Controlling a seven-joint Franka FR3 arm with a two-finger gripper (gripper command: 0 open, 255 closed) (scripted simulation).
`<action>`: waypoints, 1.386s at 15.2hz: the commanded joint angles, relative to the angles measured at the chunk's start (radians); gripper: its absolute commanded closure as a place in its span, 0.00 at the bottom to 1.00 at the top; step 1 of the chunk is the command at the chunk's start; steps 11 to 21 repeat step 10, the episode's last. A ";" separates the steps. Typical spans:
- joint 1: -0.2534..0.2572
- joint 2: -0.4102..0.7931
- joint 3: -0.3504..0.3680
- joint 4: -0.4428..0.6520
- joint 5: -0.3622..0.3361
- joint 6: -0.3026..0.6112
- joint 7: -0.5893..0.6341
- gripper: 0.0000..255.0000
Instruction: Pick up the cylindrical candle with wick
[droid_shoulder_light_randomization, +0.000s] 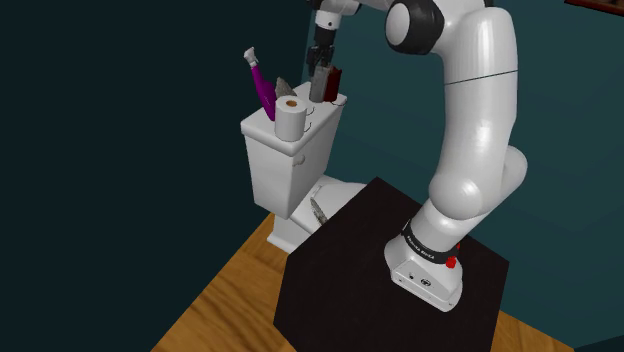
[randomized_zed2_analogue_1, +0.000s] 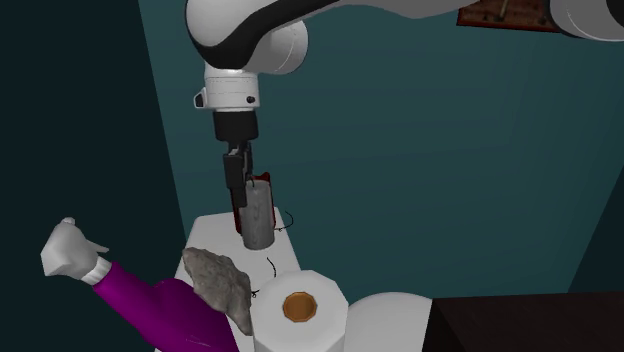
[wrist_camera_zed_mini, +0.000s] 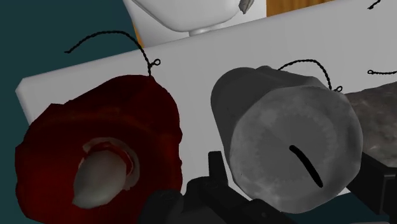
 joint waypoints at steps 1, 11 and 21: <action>-0.001 -0.004 -0.001 0.022 -0.002 -0.025 0.003 1.00; -0.010 -0.006 -0.003 0.116 -0.005 -0.120 0.012 1.00; -0.010 -0.006 -0.003 0.116 -0.005 -0.120 0.012 1.00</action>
